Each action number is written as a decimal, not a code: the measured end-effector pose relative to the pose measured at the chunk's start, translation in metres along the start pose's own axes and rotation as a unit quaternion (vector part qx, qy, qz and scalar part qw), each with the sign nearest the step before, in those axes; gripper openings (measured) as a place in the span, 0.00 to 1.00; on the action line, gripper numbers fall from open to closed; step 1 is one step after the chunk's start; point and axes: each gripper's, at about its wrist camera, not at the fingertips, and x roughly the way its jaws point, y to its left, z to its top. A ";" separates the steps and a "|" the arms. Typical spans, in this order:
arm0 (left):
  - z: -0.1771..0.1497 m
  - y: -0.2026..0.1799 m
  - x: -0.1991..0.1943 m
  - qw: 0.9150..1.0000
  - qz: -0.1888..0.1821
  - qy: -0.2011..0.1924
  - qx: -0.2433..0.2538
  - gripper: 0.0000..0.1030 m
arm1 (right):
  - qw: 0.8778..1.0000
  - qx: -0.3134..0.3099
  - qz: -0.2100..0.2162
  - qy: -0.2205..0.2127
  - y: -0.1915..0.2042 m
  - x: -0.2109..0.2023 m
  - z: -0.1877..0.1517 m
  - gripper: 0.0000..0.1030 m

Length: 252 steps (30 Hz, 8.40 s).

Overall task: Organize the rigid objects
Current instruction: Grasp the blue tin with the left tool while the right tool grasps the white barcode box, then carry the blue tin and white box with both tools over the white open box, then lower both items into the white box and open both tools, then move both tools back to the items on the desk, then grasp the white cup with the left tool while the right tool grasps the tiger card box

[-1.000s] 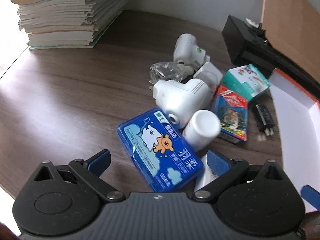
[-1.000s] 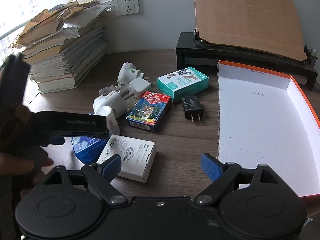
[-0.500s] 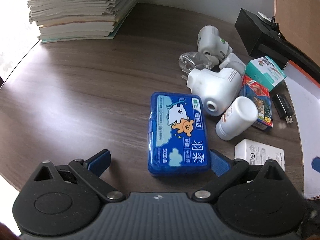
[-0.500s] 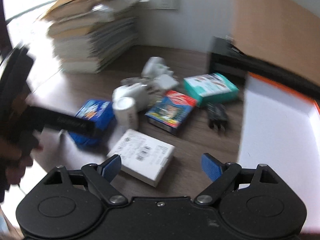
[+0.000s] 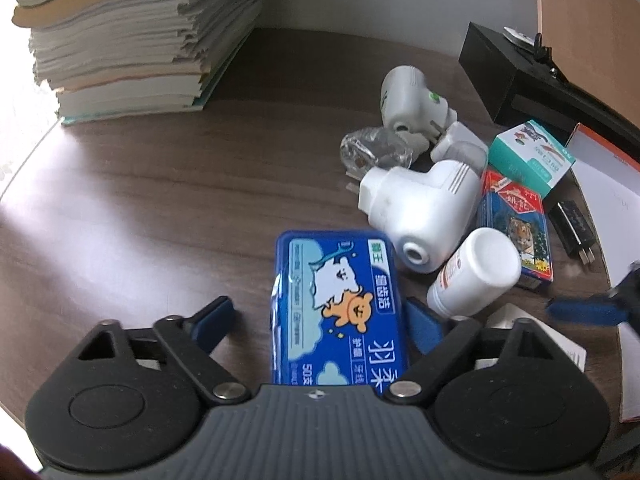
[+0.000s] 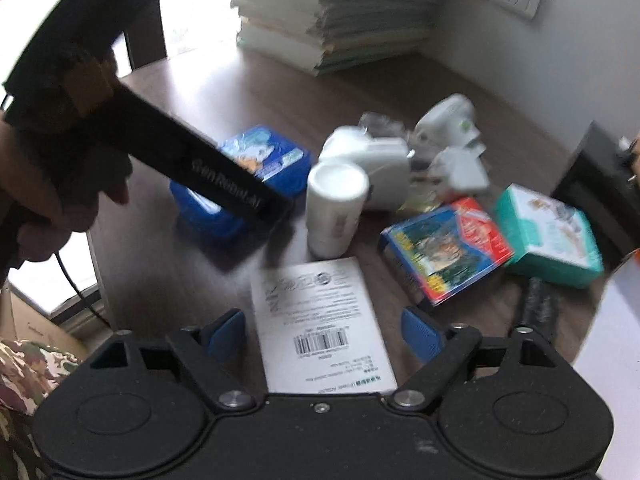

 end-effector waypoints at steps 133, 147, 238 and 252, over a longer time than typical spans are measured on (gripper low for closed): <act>0.095 -0.317 0.049 0.988 -0.123 -0.017 0.090 0.61 | 0.885 0.380 -0.258 -0.071 -0.326 -0.123 -0.109 0.75; 0.081 -0.309 0.006 0.987 -0.132 -0.030 0.091 0.92 | 0.866 0.402 -0.282 -0.094 -0.290 -0.166 -0.119 0.78; -0.023 -0.004 -0.075 0.991 -0.032 -0.079 -0.103 0.32 | 0.941 0.318 -0.117 0.027 -0.085 0.044 0.053 0.86; -0.008 -0.032 -0.078 0.991 -0.069 -0.093 -0.071 0.32 | 0.947 0.280 -0.146 -0.051 -0.083 -0.030 0.017 0.69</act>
